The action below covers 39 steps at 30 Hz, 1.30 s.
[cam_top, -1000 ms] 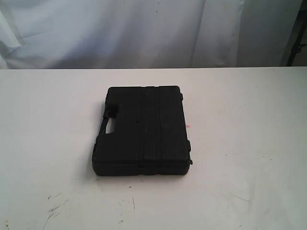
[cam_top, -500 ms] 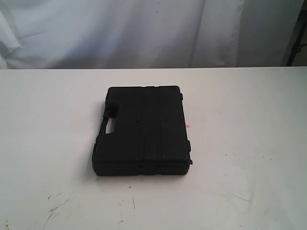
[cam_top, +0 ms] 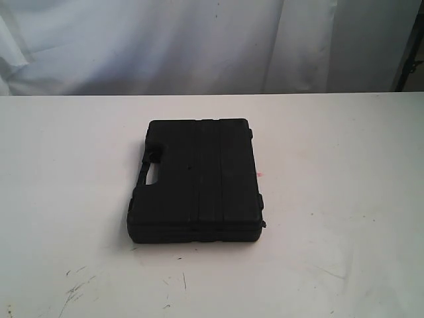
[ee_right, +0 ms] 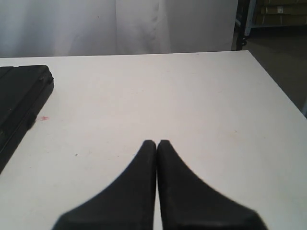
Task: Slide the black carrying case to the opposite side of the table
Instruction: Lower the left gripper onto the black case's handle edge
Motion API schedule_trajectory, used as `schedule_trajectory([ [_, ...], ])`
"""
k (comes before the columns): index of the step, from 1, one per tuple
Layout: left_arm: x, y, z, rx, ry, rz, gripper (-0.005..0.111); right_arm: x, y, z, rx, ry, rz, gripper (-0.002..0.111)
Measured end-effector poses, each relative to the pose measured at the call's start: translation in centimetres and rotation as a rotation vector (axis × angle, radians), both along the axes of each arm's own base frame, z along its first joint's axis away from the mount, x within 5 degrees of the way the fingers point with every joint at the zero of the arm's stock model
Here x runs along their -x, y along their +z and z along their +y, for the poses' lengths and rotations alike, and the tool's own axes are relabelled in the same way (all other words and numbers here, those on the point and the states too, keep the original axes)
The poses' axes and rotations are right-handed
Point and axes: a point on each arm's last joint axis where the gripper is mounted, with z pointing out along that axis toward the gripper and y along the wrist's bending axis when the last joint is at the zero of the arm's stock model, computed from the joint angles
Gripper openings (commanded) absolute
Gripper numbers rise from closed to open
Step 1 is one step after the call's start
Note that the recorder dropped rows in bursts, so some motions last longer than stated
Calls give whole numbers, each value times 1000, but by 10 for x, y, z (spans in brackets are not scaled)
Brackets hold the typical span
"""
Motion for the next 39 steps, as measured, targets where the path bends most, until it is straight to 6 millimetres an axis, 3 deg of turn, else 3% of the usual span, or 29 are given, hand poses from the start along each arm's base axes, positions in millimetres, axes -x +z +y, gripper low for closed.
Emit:
schedule_trajectory([
  [4,-4,-2,-5,8,-71,20,0,0,0,0,0,0,0,0],
  [9,-36,-10,-9,27,-140,171,0,0,0,0,0,0,0,0],
  [16,-60,-16,-15,45,-158,242,0,0,0,0,0,0,0,0],
  [29,-94,-18,-74,-71,-224,279,0,0,0,0,0,0,0,0],
  [34,-109,-34,-94,-78,-244,360,0,0,0,0,0,0,0,0],
  [39,-129,-55,-101,-82,-240,432,0,0,0,0,0,0,0,0],
])
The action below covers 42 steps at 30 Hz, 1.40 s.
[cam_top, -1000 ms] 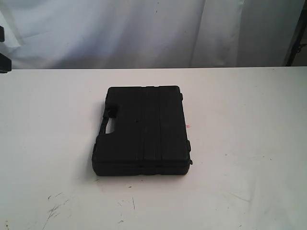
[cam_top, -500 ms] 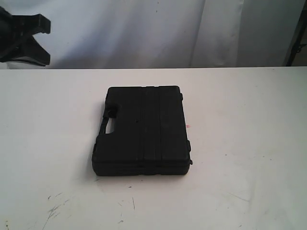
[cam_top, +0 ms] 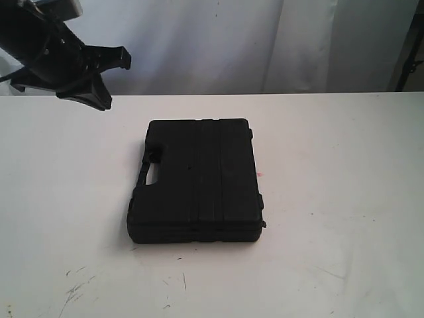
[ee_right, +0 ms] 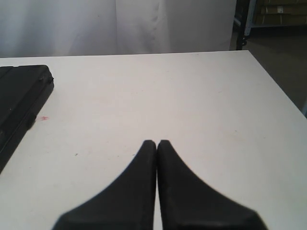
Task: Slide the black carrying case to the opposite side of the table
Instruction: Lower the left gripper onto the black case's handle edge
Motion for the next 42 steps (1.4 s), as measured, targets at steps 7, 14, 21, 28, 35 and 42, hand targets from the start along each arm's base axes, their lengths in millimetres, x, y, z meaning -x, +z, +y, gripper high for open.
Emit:
schedule_trajectory([
  [7,-18,-33,-5,-22,3,76,0,0,0,0,0,0,0,0],
  [14,-29,-70,-8,-47,2,166,14,0,0,0,0,0,0,0],
  [21,-37,-84,-10,-52,-8,174,57,0,0,0,0,0,0,0],
  [28,-51,-94,-15,-50,-24,212,53,0,0,0,0,0,0,0],
  [35,-59,-118,-17,-65,-37,258,53,0,0,0,0,0,0,0],
  [42,-63,-142,-19,-81,-76,281,53,0,0,0,0,0,0,0],
])
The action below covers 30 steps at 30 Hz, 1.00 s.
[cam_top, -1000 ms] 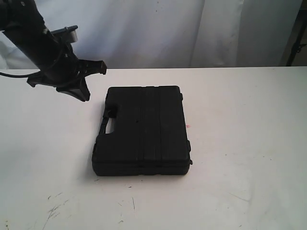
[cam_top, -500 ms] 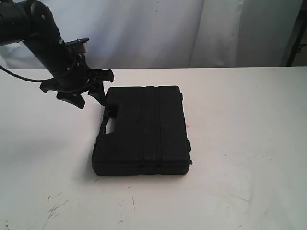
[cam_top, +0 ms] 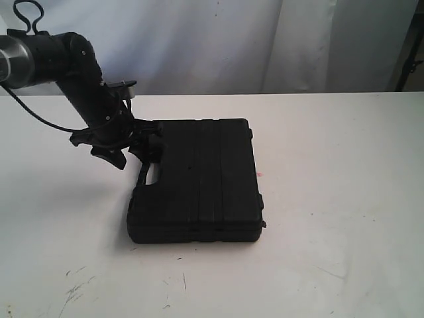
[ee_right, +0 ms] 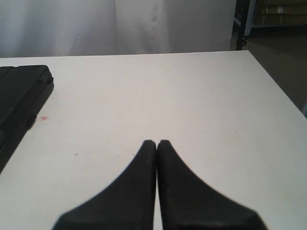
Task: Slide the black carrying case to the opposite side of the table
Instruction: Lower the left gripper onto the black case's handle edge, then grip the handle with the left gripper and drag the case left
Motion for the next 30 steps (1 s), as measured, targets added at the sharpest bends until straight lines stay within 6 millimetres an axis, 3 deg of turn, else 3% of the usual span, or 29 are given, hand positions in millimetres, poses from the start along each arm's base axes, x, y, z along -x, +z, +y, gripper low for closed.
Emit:
schedule_trajectory([
  [17,-6,-28,-6,1,5,8,50,0,0,0,0,0,0,0],
  [26,-5,-34,-10,-14,-7,1,24,0,0,0,0,0,0,0],
  [30,-5,-34,-11,-21,-3,-1,7,0,0,0,0,0,0,0],
])
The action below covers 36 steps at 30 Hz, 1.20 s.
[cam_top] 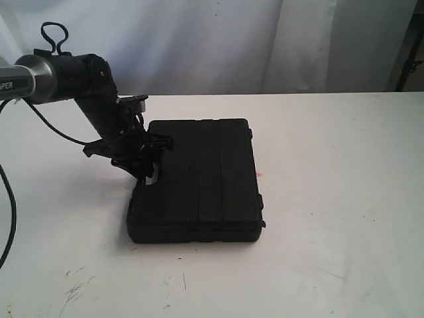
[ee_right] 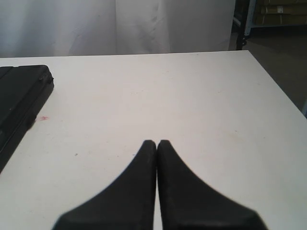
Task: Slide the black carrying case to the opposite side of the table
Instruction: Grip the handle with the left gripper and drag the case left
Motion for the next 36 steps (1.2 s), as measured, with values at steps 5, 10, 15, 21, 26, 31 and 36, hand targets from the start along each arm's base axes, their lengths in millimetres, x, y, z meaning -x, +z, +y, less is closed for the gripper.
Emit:
schedule_trajectory([
  [5,0,0,1,-12,5,1,0,0,0,0,0,0,0,0],
  [10,0,0,4,-47,16,5,0,0,0,0,0,0,0,0],
  [15,1,-1,8,-85,25,14,0,0,0,0,0,0,0,0],
  [21,1,-2,25,-192,43,43,0,0,0,0,0,0,0,0],
  [26,-2,3,45,-203,77,55,0,0,0,0,0,0,0,0],
  [31,-5,4,73,-205,133,69,0,0,0,0,0,0,0,0],
  [36,-4,3,85,-205,144,71,0,0,0,0,0,0,0,0],
])
